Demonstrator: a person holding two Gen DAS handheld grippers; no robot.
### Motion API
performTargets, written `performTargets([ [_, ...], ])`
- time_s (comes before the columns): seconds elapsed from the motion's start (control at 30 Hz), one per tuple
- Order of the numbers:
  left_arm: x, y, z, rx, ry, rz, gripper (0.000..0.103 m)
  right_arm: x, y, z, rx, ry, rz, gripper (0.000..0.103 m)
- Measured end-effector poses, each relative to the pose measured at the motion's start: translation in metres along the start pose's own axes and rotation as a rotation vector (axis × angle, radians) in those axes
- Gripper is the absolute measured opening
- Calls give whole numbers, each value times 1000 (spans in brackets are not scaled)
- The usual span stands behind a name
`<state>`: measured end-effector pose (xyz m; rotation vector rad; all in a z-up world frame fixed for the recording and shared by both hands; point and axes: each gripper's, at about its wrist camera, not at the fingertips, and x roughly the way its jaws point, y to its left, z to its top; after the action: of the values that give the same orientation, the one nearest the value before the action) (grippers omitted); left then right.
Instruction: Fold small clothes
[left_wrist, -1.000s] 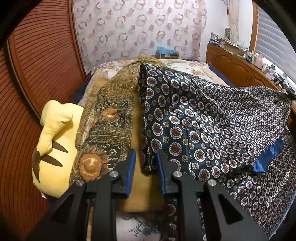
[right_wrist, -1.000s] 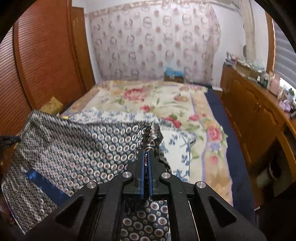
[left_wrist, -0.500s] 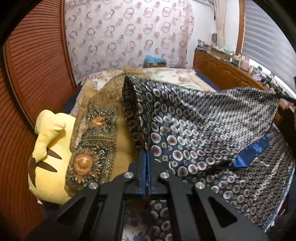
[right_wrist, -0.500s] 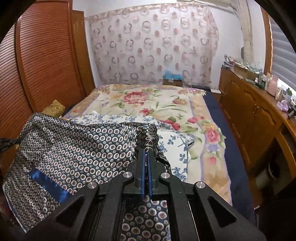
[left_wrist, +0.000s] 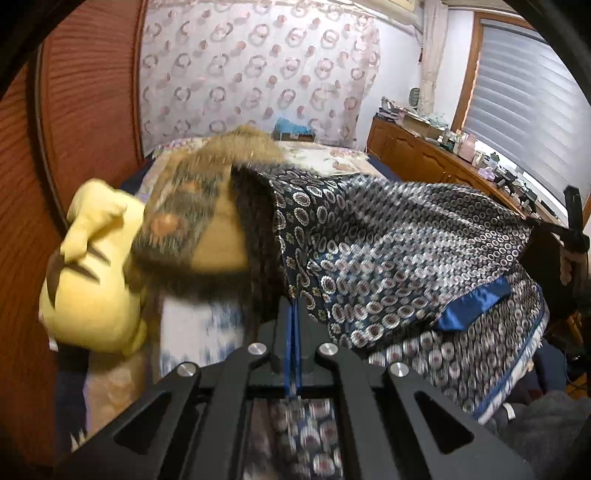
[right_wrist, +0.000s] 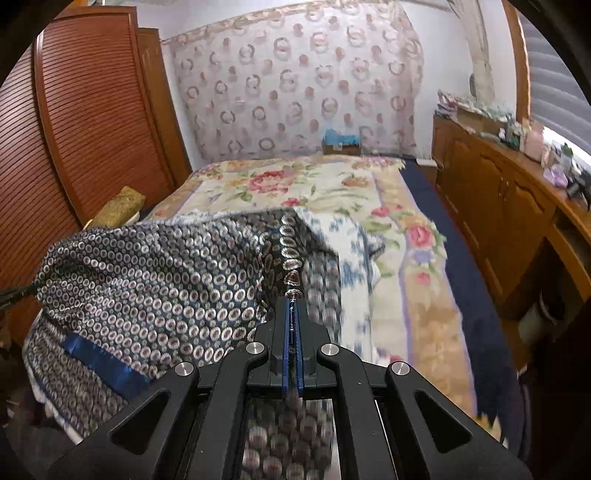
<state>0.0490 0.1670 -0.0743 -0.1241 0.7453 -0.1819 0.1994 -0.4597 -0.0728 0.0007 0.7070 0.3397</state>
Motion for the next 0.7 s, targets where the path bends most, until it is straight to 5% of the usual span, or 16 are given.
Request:
performTargets([
  [0.23, -23, 9, -27, -58, 2, 8, 0, -31, -5, -42, 36, 29, -17, 0],
  [0.57, -26, 1, -35, -30, 40, 34, 0, -43, 4, -51, -17, 56, -82, 0],
  [0.7, -26, -7, -34, -6, 41, 53, 0, -39, 8, -47, -41, 42, -107, 11],
])
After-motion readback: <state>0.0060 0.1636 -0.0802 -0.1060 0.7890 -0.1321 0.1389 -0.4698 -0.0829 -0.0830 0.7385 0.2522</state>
